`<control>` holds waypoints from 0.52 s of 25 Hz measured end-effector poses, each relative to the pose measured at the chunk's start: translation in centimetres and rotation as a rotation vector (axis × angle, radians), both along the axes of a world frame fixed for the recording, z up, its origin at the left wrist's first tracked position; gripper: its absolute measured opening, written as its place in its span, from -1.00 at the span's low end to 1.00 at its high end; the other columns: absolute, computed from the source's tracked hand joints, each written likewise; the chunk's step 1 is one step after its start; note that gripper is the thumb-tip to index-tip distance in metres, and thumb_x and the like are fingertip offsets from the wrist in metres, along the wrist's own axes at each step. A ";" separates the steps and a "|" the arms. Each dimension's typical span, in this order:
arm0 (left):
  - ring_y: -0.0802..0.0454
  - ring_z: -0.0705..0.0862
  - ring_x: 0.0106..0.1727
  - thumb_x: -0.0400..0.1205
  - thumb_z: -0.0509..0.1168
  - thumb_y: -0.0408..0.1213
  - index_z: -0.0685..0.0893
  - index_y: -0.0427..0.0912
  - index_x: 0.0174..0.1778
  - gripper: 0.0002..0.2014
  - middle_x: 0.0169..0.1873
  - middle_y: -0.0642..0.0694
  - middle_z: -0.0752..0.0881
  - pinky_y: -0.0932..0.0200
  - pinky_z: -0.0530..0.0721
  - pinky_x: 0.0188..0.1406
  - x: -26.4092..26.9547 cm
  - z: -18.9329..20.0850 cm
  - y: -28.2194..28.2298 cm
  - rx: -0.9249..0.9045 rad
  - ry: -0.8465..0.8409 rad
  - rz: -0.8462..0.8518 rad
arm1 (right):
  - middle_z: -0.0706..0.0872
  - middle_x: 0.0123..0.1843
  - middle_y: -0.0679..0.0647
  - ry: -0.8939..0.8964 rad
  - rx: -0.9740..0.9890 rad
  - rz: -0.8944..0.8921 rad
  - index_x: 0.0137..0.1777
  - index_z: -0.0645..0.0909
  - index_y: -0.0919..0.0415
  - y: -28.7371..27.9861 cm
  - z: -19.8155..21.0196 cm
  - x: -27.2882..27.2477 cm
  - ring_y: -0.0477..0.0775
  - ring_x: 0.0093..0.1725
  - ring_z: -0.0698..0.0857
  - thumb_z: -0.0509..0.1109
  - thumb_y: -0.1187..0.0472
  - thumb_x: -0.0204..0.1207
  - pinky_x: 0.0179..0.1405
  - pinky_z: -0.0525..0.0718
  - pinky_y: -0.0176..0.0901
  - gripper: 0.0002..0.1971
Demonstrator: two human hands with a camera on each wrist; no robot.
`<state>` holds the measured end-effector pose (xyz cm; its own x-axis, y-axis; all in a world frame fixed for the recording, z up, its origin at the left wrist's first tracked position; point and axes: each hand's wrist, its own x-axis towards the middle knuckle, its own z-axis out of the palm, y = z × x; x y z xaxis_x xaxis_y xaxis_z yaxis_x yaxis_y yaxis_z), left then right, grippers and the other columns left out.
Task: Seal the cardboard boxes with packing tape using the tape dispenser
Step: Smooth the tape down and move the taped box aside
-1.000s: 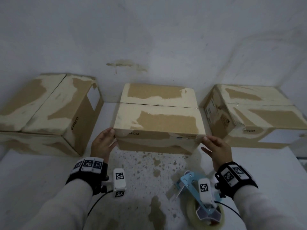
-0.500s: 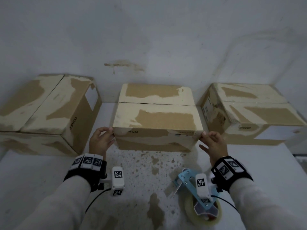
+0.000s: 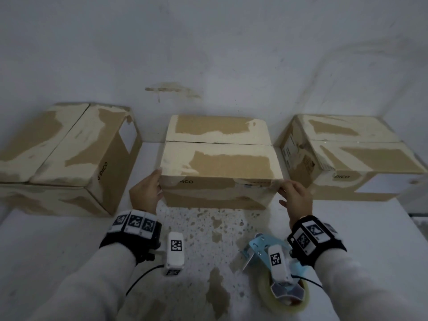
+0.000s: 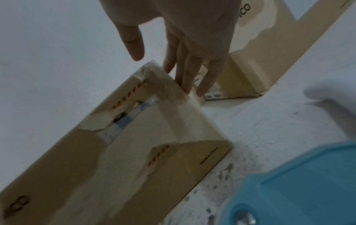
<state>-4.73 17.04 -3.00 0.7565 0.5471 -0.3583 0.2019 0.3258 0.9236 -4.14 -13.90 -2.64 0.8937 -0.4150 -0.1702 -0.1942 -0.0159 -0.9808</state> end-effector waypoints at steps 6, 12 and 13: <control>-0.17 0.56 0.38 0.69 0.18 -0.05 0.56 -0.28 0.41 -0.53 0.33 -0.26 0.64 0.10 0.45 0.33 -0.2 0.6 -2.2 0.572 0.046 -0.096 | 0.55 -0.13 0.10 -0.057 -0.433 0.038 0.09 0.61 0.35 2.0 0.1 0.0 0.12 -0.07 0.52 0.12 0.06 0.68 -0.05 0.40 -0.13 -0.64; -0.09 0.49 0.46 0.70 0.17 -0.07 0.50 -0.25 0.47 -0.53 0.42 -0.19 0.56 0.24 0.38 0.34 -0.3 0.1 -2.4 0.532 0.007 -0.085 | 0.69 0.02 0.18 -0.054 -0.319 0.025 0.07 0.66 0.26 1.7 -0.6 0.7 0.18 0.12 0.60 0.16 0.05 0.66 0.16 0.48 -0.04 -0.67; -0.09 0.49 0.46 0.70 0.17 -0.09 0.50 -0.25 0.47 -0.54 0.42 -0.19 0.56 0.26 0.37 0.31 -0.3 0.1 -2.6 0.504 -0.017 -0.066 | 0.68 -0.02 0.13 -0.059 -0.266 0.041 -0.04 0.64 0.17 1.8 -0.9 0.7 0.17 0.10 0.60 0.17 0.06 0.65 0.17 0.48 -0.02 -0.74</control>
